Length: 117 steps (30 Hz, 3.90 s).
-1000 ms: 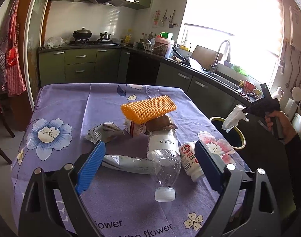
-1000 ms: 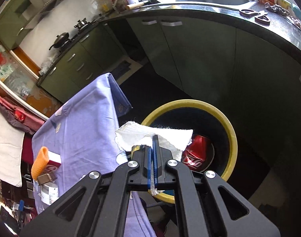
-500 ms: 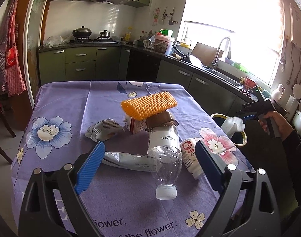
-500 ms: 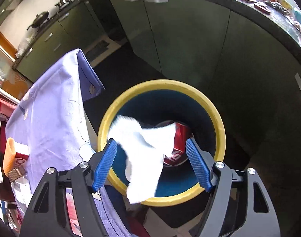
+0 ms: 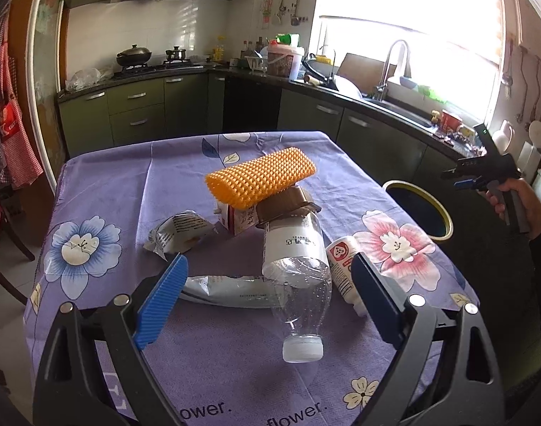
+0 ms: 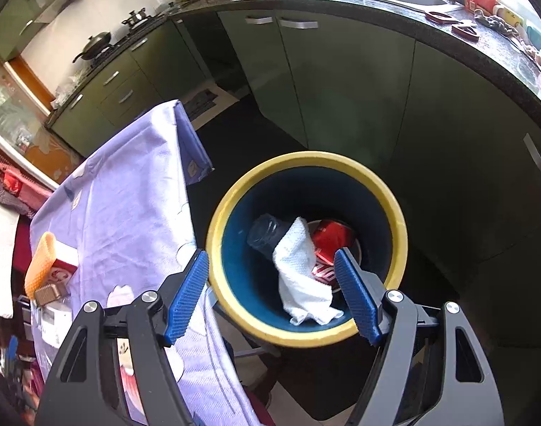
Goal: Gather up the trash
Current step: 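Move the left gripper to the small white supplement bottle and grasp it, then carry the white supplement bottle over the bin and open the left gripper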
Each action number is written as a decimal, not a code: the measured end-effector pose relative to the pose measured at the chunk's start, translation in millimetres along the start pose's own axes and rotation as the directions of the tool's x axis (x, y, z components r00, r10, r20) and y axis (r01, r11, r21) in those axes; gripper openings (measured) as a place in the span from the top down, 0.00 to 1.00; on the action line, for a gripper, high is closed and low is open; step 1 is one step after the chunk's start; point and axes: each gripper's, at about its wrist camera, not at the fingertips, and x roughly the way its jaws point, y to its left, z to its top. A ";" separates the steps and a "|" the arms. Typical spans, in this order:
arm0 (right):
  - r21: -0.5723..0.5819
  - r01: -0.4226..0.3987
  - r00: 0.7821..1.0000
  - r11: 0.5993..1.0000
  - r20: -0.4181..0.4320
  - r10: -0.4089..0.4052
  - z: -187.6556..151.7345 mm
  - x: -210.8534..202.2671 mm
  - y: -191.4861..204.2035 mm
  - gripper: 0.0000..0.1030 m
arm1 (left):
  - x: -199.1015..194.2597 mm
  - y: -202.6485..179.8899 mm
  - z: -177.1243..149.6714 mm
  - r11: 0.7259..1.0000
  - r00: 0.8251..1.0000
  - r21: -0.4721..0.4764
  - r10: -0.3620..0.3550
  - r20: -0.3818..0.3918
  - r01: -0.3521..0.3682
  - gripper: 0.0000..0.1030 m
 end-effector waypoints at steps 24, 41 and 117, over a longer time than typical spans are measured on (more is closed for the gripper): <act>-0.106 -0.154 0.987 0.982 -0.057 0.148 -66.9 -7.7 26.1 0.29 | 96.3 -78.0 48.4 0.950 0.770 -0.147 -0.308 -0.558 0.274 0.31; -0.107 -0.222 0.974 0.969 -0.080 0.214 -83.8 -2.2 12.9 0.29 | 162.3 -87.0 40.2 0.983 0.653 -0.182 -0.145 -0.743 0.011 0.38; -0.165 -0.278 0.960 0.946 -0.013 0.280 -114.0 -28.1 33.6 0.29 | -3.1 -85.2 124.6 0.956 0.961 0.113 -0.263 -0.080 0.271 0.18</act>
